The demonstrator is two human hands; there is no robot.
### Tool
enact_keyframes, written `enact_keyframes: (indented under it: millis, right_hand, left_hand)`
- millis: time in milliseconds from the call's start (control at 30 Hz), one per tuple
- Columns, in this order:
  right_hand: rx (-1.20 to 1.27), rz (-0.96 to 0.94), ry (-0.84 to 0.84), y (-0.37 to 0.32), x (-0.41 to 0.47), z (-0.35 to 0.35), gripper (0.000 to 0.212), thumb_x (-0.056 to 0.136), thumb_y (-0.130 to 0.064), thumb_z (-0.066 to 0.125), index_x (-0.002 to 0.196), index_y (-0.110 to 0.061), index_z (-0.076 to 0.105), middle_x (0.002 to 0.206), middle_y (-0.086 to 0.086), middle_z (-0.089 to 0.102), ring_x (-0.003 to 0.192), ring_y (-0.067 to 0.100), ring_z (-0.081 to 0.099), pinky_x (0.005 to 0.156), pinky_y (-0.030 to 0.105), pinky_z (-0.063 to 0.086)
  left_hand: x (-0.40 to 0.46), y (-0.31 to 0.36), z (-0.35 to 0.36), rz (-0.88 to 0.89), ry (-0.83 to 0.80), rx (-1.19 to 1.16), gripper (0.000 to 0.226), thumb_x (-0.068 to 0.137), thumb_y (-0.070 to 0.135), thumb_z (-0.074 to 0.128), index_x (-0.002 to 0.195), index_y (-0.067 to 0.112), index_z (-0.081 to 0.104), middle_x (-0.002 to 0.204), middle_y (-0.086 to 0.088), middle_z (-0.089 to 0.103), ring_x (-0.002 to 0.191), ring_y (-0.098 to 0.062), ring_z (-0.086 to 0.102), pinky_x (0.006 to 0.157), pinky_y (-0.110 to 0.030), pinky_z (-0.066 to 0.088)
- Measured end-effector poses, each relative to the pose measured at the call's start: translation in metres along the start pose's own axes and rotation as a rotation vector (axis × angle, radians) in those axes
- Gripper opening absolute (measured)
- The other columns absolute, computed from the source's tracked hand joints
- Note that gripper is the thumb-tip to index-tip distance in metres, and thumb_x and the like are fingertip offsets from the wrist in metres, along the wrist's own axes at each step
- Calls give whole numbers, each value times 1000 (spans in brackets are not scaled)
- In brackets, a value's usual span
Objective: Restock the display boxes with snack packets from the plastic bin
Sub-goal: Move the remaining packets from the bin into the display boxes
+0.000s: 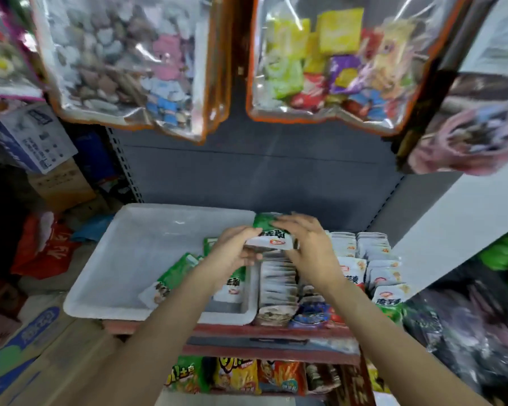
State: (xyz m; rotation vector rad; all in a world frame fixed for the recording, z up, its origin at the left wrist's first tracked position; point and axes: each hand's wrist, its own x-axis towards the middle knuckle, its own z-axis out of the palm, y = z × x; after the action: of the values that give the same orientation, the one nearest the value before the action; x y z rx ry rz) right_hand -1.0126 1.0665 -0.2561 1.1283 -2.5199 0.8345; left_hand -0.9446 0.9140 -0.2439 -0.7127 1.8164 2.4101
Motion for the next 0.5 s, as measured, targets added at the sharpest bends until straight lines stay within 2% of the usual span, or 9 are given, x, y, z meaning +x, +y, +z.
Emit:
enact_keyframes:
  millis: [67, 167, 267, 367, 433, 500]
  right_hand:
    - [5, 37, 19, 28, -12, -27, 56, 66, 10, 68, 115, -17, 67, 115, 3, 66, 107, 30, 57, 95, 23, 36]
    - [23, 100, 57, 66, -32, -66, 31, 82, -5, 63, 111, -15, 69, 109, 3, 67, 100, 26, 59, 86, 20, 37]
    - [63, 206, 83, 105, -48, -92, 17, 90, -12, 60, 103, -10, 71, 98, 7, 70, 88, 26, 64, 73, 20, 39]
    - [156, 384, 108, 139, -61, -111, 13, 90, -14, 61, 80, -10, 68, 72, 5, 65, 68, 22, 59, 60, 25, 32]
    - [248, 485, 111, 158, -67, -119, 30, 89, -14, 63, 61, -19, 53, 54, -9, 51, 52, 5, 50, 53, 21, 32]
    - [371, 568, 95, 178, -71, -121, 33, 88, -13, 65, 58, -17, 51, 54, -10, 53, 52, 1, 54, 53, 15, 40]
  left_hand:
    - [3, 2, 39, 21, -59, 39, 13, 93, 21, 54, 94, 9, 60, 83, -9, 64, 52, -13, 56, 56, -21, 46]
    - [9, 1, 96, 63, -111, 178, 30, 98, 37, 42, 94, 15, 62, 78, -3, 70, 59, -12, 58, 55, -20, 44]
    - [20, -16, 139, 189, -89, 361, 36, 102, 32, 34, 93, 12, 62, 85, -3, 68, 68, -12, 58, 65, -27, 45]
    - [38, -42, 163, 395, -118, 880, 19, 97, 20, 48, 109, 12, 60, 115, -6, 62, 104, -18, 56, 90, -30, 43]
    - [46, -55, 173, 466, -170, 1239, 34, 94, 27, 52, 126, 16, 52, 132, -3, 50, 125, -19, 42, 102, -32, 35]
    - [48, -63, 183, 513, -203, 1430, 49, 93, 39, 51, 137, 20, 41, 142, -2, 41, 132, -18, 34, 107, -31, 29]
